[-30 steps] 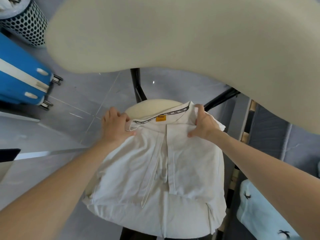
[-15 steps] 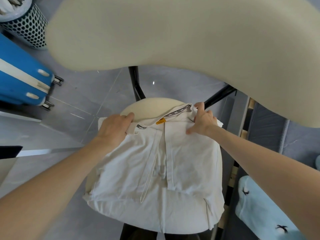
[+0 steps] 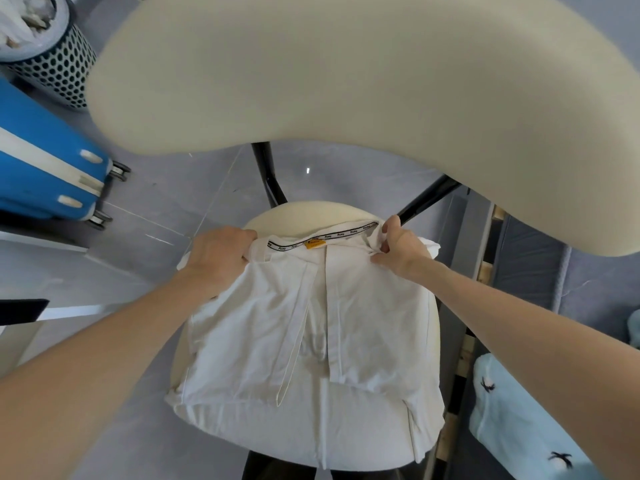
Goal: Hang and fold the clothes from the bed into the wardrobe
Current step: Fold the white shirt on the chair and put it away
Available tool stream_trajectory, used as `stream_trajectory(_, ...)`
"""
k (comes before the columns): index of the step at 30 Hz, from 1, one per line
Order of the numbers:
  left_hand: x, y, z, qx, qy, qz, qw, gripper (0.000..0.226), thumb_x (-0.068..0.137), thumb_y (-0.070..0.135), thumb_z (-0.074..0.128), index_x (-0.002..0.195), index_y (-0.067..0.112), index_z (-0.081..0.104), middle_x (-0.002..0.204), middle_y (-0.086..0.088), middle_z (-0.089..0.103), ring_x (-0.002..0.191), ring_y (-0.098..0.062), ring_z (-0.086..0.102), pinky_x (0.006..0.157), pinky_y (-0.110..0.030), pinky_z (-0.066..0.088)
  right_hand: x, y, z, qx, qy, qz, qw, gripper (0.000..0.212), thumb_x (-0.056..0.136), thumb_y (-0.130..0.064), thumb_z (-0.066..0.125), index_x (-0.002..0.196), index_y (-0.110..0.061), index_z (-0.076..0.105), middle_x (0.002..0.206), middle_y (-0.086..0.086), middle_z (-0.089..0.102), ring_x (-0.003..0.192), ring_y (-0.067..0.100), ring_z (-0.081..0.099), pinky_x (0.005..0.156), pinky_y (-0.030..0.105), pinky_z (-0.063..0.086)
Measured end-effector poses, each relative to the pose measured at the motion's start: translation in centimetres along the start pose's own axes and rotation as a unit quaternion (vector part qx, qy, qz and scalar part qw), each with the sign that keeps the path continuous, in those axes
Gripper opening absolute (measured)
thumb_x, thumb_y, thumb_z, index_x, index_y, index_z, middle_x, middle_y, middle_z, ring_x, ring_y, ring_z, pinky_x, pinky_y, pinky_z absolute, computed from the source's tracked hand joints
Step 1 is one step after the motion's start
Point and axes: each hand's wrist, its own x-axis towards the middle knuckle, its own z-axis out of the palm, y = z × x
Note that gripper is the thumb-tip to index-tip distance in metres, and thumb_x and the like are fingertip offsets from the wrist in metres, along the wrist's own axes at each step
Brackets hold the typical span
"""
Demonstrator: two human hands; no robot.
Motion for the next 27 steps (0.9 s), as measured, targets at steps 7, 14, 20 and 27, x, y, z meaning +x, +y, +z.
stream_trajectory(7,0.7,0.9,-2.2,0.001,0.016,-0.045,0.999,0.016,0.089,0.005,0.046,0.095,0.017,0.056,0.091,-0.004,0.064,0.077,-0.026,0.056,0.060,-0.030,0.033,-0.6,-1.6,-2.2,-0.163,0.043,-0.046,0.985,0.019,0.097,-0.013,0.044,0.114,-0.007,0.050,0.115,0.012,0.056,0.101,0.034,0.058,0.070,0.036,0.040)
stream_trajectory(14,1.6,1.0,-5.6,0.038,0.144,-0.052,0.988,0.021,0.085,-0.001,0.051,0.101,0.012,0.054,0.094,-0.009,0.062,0.083,-0.032,0.060,0.058,-0.032,0.029,-1.9,-2.5,-6.7,-0.181,0.171,-0.142,0.958,0.028,0.090,-0.019,0.058,0.112,-0.001,0.056,0.121,0.012,0.049,0.112,0.030,0.043,0.078,0.036,0.040)
stream_trajectory(20,-5.4,1.1,-3.3,-0.042,0.253,0.086,0.963,0.021,0.069,-0.011,0.067,0.085,0.001,0.065,0.068,-0.014,0.059,0.056,-0.031,0.057,0.052,-0.038,0.045,-7.7,-0.1,-5.4,-0.142,0.136,-0.260,0.945,0.010,0.080,-0.010,0.065,0.083,-0.006,0.056,0.079,0.012,0.061,0.082,0.032,0.055,0.069,0.038,0.043)
stream_trajectory(27,-16.8,1.2,2.8,-0.032,0.062,0.199,0.978,0.074,0.035,-0.005,0.085,0.101,0.019,0.061,0.062,0.004,0.046,0.046,-0.014,0.047,0.043,-0.018,0.022,-16.1,4.0,1.5,-0.225,0.045,-0.326,0.917,0.035,0.059,-0.008,0.075,0.088,-0.013,0.056,0.069,-0.002,0.062,0.054,0.021,0.060,0.044,0.026,0.037)
